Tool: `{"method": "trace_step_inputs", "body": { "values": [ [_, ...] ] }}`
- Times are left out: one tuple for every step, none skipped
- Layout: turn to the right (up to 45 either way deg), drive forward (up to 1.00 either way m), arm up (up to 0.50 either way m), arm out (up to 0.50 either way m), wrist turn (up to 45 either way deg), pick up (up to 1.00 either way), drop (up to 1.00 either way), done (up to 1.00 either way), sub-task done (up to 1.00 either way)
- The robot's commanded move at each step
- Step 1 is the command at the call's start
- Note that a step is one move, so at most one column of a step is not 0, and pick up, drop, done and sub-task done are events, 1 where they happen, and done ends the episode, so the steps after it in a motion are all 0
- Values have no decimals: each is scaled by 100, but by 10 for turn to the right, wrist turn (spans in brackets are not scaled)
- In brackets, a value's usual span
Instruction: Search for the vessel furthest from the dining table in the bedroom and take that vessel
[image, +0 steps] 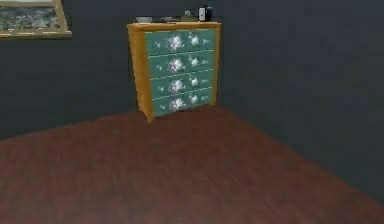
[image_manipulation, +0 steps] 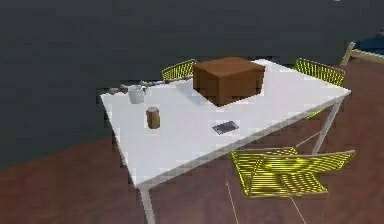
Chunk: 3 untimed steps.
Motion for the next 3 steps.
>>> {"method": "trace_step_inputs", "body": {
  "values": [
    [30,0,0,0,0,0,0,0,0],
    [0,45,0,0,0,0,0,0,0],
    [450,0,0,0,0,0,0,0,0]
  ]
}}
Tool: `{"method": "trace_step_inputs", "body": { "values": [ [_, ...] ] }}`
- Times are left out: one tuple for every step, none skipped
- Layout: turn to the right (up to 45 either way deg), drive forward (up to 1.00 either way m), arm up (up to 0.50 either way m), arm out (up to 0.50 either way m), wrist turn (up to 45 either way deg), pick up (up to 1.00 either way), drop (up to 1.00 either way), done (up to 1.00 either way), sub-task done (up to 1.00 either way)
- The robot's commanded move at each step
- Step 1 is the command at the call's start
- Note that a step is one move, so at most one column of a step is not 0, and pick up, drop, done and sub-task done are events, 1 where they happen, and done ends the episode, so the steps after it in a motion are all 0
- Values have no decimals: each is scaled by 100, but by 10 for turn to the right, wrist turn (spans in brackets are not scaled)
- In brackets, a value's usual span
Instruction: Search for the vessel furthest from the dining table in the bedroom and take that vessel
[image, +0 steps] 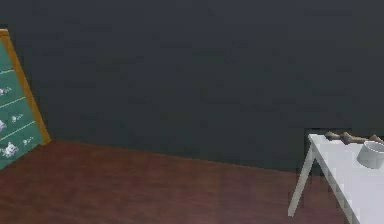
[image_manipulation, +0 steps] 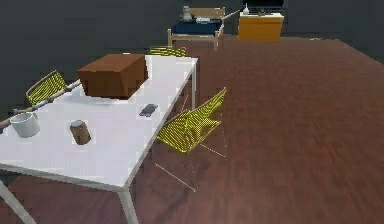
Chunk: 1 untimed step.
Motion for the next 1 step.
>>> {"method": "trace_step_inputs", "body": {
  "values": [
    [60,0,0,0,0,0,0,0,0]
  ]
}}
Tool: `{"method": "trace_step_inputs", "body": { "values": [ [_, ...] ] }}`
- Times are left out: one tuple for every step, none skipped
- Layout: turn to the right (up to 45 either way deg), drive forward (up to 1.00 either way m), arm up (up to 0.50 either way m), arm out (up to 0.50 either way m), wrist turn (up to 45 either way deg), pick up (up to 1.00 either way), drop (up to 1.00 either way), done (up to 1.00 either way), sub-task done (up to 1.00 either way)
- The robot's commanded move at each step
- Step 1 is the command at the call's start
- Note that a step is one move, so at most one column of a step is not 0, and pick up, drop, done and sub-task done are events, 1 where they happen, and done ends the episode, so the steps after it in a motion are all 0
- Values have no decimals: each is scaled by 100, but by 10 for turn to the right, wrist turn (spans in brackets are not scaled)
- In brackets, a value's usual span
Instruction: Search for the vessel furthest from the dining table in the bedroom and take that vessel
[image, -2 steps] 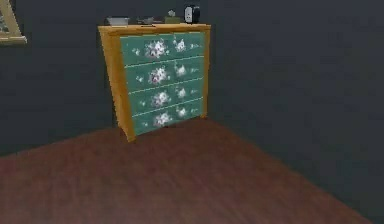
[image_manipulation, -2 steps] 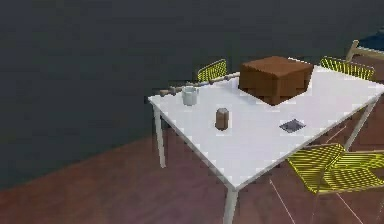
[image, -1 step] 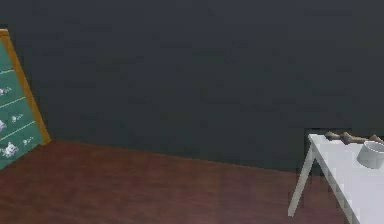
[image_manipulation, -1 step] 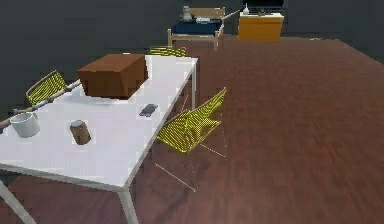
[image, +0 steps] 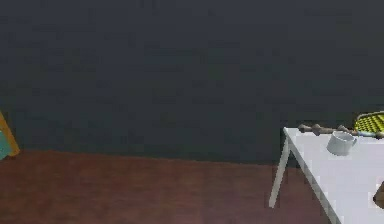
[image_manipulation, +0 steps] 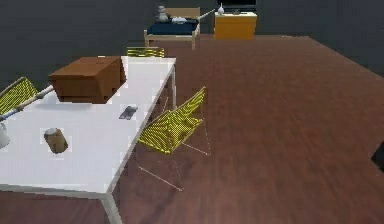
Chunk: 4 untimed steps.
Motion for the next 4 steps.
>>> {"method": "trace_step_inputs", "body": {
  "values": [
    [0,30,0,0,0,0,0,0,0],
    [-450,0,0,0,0,0,0,0,0],
    [-450,0,0,0,0,0,0,0,0],
    [-450,0,0,0,0,0,0,0,0]
  ]
}}
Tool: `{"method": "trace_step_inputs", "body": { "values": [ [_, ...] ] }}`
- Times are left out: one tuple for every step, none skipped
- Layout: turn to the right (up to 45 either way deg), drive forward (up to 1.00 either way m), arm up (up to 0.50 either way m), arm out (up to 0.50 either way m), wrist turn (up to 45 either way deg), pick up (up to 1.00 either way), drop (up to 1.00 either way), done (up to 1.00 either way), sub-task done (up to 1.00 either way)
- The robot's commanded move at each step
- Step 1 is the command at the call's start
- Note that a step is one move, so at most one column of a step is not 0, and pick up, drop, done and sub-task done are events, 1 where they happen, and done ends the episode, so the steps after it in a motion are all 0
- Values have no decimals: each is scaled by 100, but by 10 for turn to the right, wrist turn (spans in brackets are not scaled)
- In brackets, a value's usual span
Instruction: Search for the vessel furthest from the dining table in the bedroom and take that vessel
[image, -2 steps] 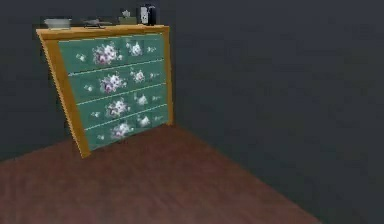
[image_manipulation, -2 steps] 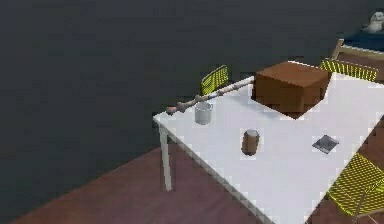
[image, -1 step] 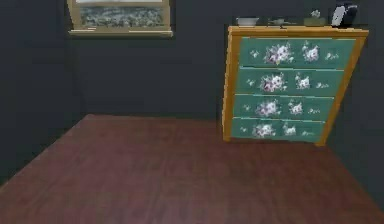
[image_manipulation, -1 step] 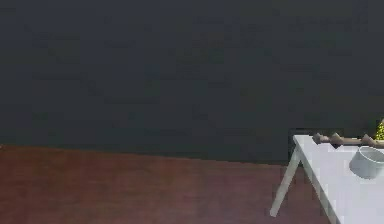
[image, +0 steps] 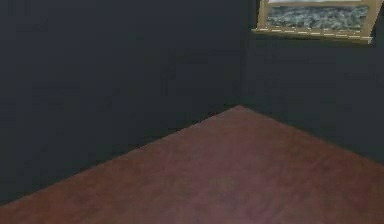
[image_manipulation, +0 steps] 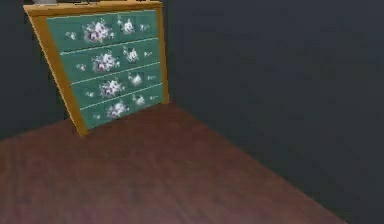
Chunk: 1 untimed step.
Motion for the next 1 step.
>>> {"method": "trace_step_inputs", "body": {
  "values": [
    [-360,0,0,0,0,0,0,0,0]
  ]
}}
